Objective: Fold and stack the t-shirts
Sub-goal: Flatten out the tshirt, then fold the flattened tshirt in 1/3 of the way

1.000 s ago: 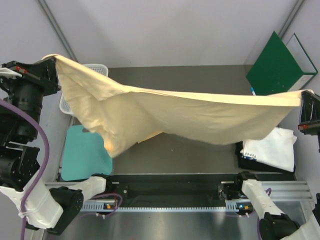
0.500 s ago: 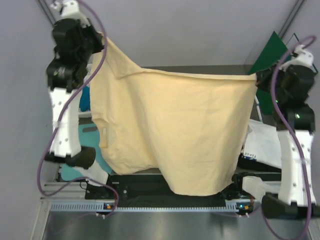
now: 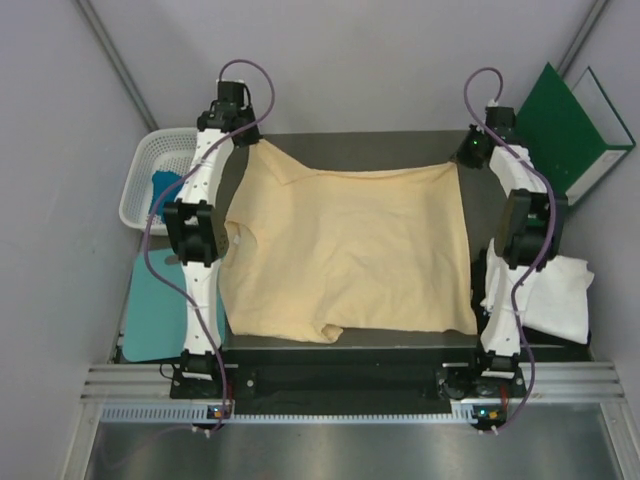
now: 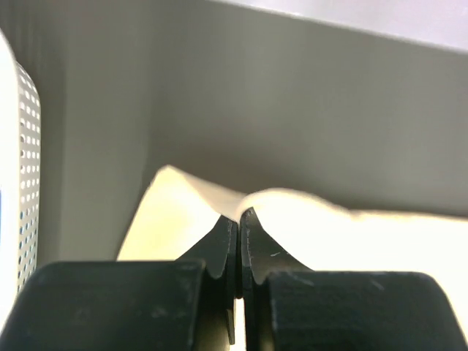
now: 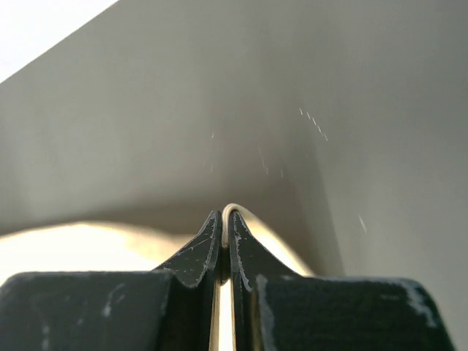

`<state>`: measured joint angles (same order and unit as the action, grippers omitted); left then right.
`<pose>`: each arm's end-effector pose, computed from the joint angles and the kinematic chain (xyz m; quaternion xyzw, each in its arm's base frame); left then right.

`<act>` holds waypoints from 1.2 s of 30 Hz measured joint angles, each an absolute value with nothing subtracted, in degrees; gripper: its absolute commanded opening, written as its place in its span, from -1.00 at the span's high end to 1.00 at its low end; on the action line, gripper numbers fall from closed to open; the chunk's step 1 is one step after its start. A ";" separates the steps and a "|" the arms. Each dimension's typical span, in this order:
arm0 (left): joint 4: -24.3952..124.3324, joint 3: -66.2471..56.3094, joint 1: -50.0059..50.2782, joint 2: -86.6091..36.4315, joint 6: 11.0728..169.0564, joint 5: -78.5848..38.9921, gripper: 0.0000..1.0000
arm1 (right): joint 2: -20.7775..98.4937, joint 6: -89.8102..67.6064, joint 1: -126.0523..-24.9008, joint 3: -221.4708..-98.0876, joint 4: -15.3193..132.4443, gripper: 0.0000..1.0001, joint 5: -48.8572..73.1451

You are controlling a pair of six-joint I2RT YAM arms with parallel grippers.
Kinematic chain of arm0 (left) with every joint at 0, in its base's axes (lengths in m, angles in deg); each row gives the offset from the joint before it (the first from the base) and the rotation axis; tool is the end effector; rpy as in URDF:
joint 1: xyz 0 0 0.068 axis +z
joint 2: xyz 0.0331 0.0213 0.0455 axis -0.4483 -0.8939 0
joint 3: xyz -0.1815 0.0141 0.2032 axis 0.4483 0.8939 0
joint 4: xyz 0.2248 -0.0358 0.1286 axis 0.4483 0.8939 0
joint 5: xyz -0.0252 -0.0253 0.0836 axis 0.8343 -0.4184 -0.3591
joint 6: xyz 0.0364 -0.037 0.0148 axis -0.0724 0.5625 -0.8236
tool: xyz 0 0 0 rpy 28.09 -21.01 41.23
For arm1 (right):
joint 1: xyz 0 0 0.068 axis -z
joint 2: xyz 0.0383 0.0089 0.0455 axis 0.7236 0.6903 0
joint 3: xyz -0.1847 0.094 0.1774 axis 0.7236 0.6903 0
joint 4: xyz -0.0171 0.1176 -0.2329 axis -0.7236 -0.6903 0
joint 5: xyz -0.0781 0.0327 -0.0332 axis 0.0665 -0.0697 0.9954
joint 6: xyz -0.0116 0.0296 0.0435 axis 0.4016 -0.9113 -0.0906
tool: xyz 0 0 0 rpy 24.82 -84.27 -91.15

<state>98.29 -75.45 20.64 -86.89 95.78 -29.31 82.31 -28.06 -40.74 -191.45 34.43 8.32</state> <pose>0.5321 -0.0551 0.3042 -0.0940 0.9042 -0.0744 0.4099 0.5007 -0.0421 0.2431 0.1911 0.8894 0.1540 0.3856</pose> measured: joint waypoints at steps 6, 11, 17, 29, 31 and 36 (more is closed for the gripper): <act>92.58 -76.37 23.00 -86.12 100.11 -26.52 1.00 | 91.71 -31.18 -40.00 -202.95 32.66 1.00 4.21; 90.07 -76.39 25.20 -84.57 104.51 -22.49 1.00 | 92.27 -32.97 -38.99 -207.30 33.47 1.00 1.13; 88.89 -73.92 26.23 -81.32 107.61 -18.47 1.00 | 92.32 -34.40 -36.59 -207.34 33.90 1.00 -2.54; 90.73 -58.62 25.55 -72.14 111.57 -12.27 1.00 | 91.47 -34.33 -35.24 -201.99 31.45 1.00 -10.37; 91.95 -58.29 25.58 -71.90 111.89 -11.63 1.00 | 90.44 -34.33 -35.24 -198.90 30.34 1.00 -11.44; 94.75 -56.70 25.55 -71.02 112.68 -10.43 1.00 | 87.14 -33.37 -35.24 -192.50 26.65 1.00 -12.95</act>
<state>94.75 -56.70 25.55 -71.02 112.68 -10.43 87.14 -33.37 -35.24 -192.50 26.65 -12.95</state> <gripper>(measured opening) 0.022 0.019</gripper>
